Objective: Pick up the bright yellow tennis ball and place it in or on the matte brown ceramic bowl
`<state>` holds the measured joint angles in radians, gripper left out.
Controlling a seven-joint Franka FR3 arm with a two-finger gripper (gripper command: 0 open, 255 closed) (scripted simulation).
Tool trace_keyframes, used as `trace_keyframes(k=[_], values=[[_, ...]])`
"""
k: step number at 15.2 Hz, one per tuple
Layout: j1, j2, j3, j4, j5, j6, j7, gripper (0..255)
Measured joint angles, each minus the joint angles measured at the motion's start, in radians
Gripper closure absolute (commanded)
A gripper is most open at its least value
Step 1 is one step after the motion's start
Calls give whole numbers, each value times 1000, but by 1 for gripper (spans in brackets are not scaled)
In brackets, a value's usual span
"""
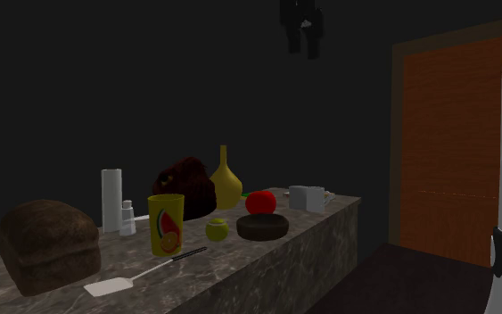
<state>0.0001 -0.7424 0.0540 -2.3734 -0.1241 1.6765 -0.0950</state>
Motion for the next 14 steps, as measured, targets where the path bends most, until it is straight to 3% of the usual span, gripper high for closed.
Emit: trace_keyframes(k=[5,14], values=[[-11,104,4,2,7,80,37,0],[-40,441,10,82,17,278,135,0]])
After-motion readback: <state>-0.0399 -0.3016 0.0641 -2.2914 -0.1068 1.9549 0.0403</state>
